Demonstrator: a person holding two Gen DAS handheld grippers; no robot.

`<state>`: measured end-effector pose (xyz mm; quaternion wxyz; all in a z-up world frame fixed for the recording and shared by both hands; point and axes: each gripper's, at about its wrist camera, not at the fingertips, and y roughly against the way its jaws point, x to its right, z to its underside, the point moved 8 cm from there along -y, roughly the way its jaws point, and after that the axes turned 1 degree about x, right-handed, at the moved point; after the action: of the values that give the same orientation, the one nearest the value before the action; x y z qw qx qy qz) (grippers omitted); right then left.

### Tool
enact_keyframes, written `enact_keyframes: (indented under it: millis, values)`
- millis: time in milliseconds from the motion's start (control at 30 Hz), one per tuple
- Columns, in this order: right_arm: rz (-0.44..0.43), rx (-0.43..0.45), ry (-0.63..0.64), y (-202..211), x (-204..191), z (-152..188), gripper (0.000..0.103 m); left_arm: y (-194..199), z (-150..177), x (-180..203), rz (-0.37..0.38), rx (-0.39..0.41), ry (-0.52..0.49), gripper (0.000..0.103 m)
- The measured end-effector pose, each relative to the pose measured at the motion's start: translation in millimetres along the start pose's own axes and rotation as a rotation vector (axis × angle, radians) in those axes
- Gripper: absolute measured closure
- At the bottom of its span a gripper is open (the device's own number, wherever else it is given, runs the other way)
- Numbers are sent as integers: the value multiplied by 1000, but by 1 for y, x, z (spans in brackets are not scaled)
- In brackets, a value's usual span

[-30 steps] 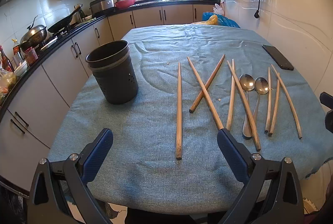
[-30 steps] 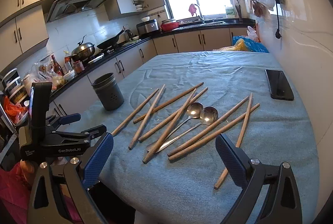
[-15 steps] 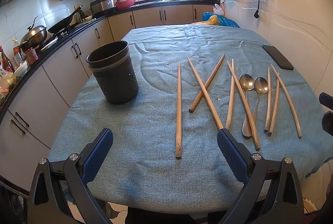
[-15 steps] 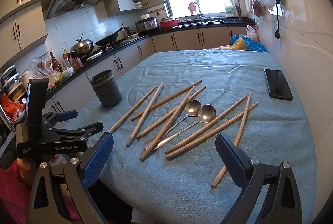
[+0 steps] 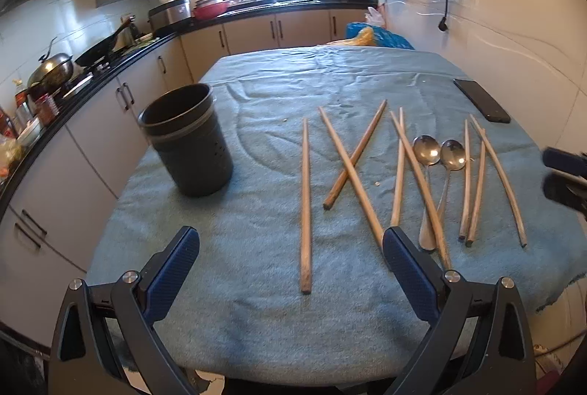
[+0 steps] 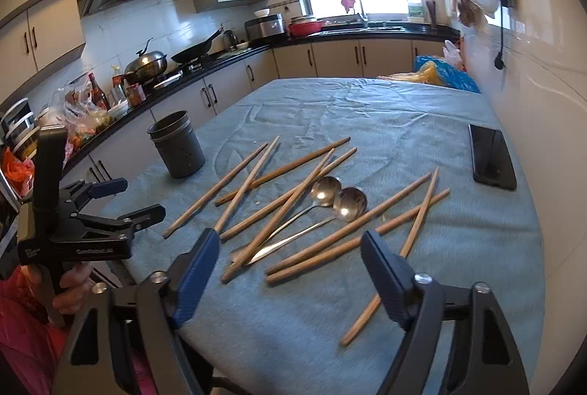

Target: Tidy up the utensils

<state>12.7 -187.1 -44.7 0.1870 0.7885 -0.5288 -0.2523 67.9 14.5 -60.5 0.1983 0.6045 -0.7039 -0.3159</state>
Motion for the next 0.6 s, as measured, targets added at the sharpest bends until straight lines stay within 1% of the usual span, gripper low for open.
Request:
enact_keyframes:
  millis: [33,100,133,167,200,267,300,333,400,467,600]
  values:
    - [-6,-18,0,-4,4,-2,36,-1,-3,2,16,-1,-4,3]
    - [-38,-39,6,-16,12,-6,44,-2,-7,8,39,-3,-21,3]
    - [-38,-51,11,-21,16,-8,49,-3,-10,10,49,-4,-29,4]
    - [-30,-83,8,-33,26,-9,53,-3,-13,13,64,-5,-35,6]
    - [-44,-107,-9,-41,32,-9,58,-4,-15,15,74,-6,-40,8]
    - [-69,-141,-37,-56,45,-11,61,-5,-19,19,88,-8,-49,10]
    - [-78,-172,-57,-63,52,-10,61,-5,-21,20,92,-8,-51,12]
    - [-100,-212,-82,-70,58,-8,65,-6,-23,21,92,-9,-54,16]
    - [-99,-227,-66,-85,67,-12,66,-9,-26,22,102,-20,-55,19]
    - [-86,-236,-22,-100,70,-16,69,-12,-27,22,112,-30,-50,23]
    - [-80,-283,16,-120,74,-12,71,-18,-29,21,128,-50,-43,24]
